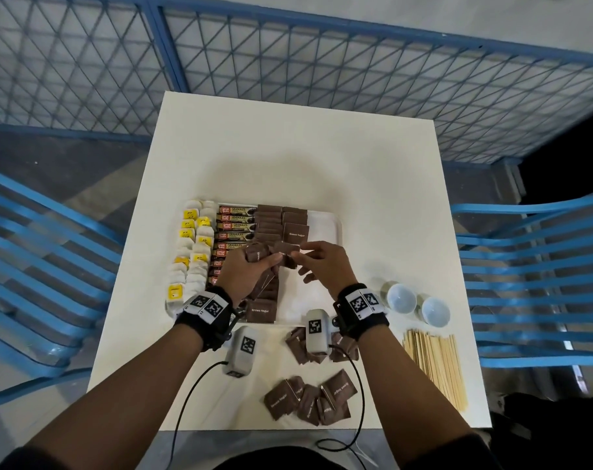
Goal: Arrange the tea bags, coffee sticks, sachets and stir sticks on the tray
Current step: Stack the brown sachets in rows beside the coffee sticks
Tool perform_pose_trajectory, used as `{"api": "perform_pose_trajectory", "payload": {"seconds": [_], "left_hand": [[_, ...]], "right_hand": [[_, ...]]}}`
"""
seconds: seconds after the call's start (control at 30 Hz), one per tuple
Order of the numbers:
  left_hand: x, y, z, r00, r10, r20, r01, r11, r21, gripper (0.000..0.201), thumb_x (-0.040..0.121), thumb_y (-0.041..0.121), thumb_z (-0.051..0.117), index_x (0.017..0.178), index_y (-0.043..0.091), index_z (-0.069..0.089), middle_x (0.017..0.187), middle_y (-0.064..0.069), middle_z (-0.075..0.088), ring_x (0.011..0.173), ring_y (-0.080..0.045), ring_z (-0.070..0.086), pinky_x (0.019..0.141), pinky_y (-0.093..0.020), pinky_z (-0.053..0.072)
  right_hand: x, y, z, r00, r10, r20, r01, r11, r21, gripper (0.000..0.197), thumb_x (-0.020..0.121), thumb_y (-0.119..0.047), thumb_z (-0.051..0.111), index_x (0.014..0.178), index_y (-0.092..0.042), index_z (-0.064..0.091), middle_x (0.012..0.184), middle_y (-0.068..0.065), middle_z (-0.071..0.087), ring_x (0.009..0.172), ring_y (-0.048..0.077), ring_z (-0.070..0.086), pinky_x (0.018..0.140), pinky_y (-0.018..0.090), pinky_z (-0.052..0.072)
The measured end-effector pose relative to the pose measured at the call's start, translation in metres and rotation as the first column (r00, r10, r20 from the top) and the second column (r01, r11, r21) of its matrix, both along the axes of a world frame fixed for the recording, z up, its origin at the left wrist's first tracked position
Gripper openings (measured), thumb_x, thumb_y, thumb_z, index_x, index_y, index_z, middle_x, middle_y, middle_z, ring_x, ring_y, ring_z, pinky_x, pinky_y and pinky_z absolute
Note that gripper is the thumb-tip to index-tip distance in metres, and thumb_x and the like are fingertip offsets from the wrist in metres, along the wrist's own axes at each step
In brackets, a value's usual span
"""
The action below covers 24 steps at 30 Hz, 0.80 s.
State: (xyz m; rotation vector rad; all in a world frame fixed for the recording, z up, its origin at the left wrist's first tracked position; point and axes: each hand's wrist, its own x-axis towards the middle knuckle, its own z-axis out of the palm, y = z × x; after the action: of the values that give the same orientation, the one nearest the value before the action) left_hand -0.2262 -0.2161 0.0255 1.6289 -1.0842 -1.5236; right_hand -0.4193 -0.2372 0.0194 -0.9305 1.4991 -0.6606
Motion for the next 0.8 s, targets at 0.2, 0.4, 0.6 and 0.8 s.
{"api": "perform_pose_trajectory", "payload": {"seconds": [0.2,0.4,0.6,0.8], "left_hand": [[0.010,-0.010,0.001,0.996,0.039,-0.081,-0.036,0.998,0.044,0.006,0.090,0.016,0.077,0.092,0.010,0.079,0.084,-0.012,0.078,0.079,-0.024,0.072,0.082,-0.041,0.057],[0.018,-0.019,0.004,0.999,-0.027,-0.035,0.027,1.000,-0.001,0.007,0.092,0.009,0.073,0.092,0.015,0.078,0.083,-0.004,0.079,0.075,-0.008,0.072,0.072,-0.024,0.053],[0.020,-0.029,0.000,1.000,-0.016,0.010,0.016,1.000,0.003,0.010,0.094,0.007,0.070,0.098,0.014,0.076,0.083,-0.006,0.078,0.078,-0.011,0.074,0.072,-0.023,0.056],[0.028,-0.027,-0.010,0.992,0.104,-0.067,-0.095,0.988,0.122,0.007,0.092,0.017,0.075,0.098,0.017,0.078,0.087,-0.014,0.077,0.078,-0.024,0.070,0.079,-0.041,0.056]], "right_hand": [[0.006,-0.013,0.004,0.997,0.050,0.054,-0.051,0.999,0.001,0.017,0.085,-0.007,0.078,0.098,0.001,0.070,0.080,0.015,0.071,0.065,0.022,0.065,0.058,0.033,0.054],[0.009,-0.023,0.000,1.000,-0.013,0.025,0.014,0.998,-0.064,0.019,0.080,-0.009,0.083,0.085,-0.001,0.067,0.074,0.019,0.069,0.059,0.024,0.060,0.053,0.030,0.049],[0.004,-0.028,-0.011,0.991,-0.095,-0.092,0.082,0.988,-0.128,0.015,0.082,-0.013,0.081,0.081,-0.009,0.068,0.070,0.009,0.072,0.055,0.017,0.061,0.052,0.027,0.047],[-0.002,-0.036,-0.034,0.945,-0.122,-0.303,0.085,0.988,-0.131,0.016,0.079,-0.017,0.083,0.078,-0.022,0.068,0.069,-0.006,0.070,0.059,0.006,0.061,0.059,0.011,0.043]]}}
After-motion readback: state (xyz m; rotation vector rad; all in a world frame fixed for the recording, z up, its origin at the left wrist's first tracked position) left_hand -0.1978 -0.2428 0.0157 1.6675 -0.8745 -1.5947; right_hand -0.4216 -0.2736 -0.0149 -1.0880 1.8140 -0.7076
